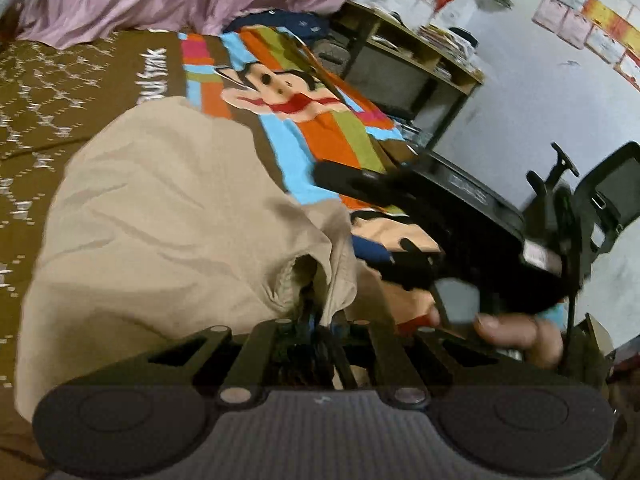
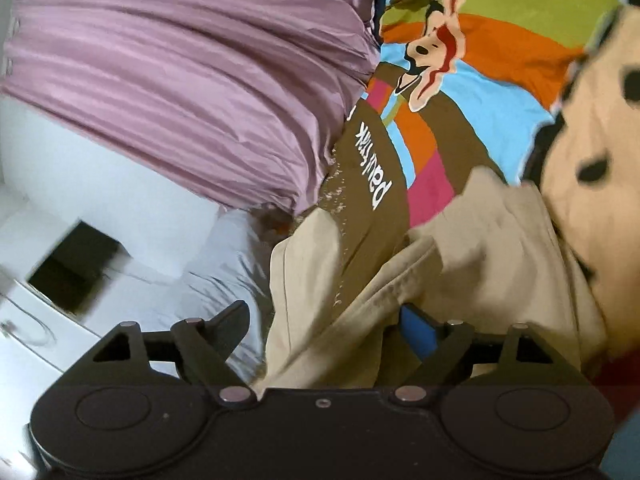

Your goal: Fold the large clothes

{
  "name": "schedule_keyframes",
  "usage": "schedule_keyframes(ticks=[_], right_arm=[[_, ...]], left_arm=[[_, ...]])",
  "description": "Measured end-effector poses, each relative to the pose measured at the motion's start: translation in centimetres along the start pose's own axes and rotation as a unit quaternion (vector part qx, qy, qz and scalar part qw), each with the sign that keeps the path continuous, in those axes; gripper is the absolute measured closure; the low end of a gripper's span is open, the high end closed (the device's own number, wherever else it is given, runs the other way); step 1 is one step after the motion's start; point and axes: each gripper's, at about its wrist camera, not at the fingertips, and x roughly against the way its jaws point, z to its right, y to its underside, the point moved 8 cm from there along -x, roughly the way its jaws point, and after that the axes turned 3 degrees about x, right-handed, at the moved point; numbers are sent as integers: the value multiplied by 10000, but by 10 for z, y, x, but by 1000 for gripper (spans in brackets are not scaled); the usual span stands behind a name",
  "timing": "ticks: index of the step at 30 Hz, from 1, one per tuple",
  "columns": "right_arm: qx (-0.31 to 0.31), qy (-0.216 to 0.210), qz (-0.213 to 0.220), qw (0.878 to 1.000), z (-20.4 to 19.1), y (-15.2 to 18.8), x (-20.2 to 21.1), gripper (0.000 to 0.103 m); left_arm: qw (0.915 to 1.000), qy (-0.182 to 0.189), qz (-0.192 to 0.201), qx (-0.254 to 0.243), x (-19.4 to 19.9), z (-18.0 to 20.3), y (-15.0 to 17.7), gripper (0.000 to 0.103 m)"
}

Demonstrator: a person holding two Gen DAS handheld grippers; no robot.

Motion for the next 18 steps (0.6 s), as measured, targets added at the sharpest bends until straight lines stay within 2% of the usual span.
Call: schedule_keyframes(ticks=[3,6,9,11,13,15,18], right_arm=[[485,382,-265,9977,-4,-10,-4,19],[682,708,-295,9947,8,-11,6,25],[807,1196,-333,9890,32,-5,13,47],[819,1481,-354,9849,50,2,15,72],[805,1541,-307,9843,60,6,16,82],[817,1427,-224,9861,59,8,17,83],[1300,1499,-48,9801,45,1,15,94]], left_arm=[[9997,176,-165,66,-22,9,9,97],[9991,170,-380,-37,-45,12,24,97],[9988,87,-471,-71,-56,8,33,97],[9989,80,-465,-26,-56,5,33,97],[9990,111,-441,-15,-53,5,32,97],[9991,155,-402,-24,-50,8,30,96],[9991,164,-350,-151,-48,14,25,94]])
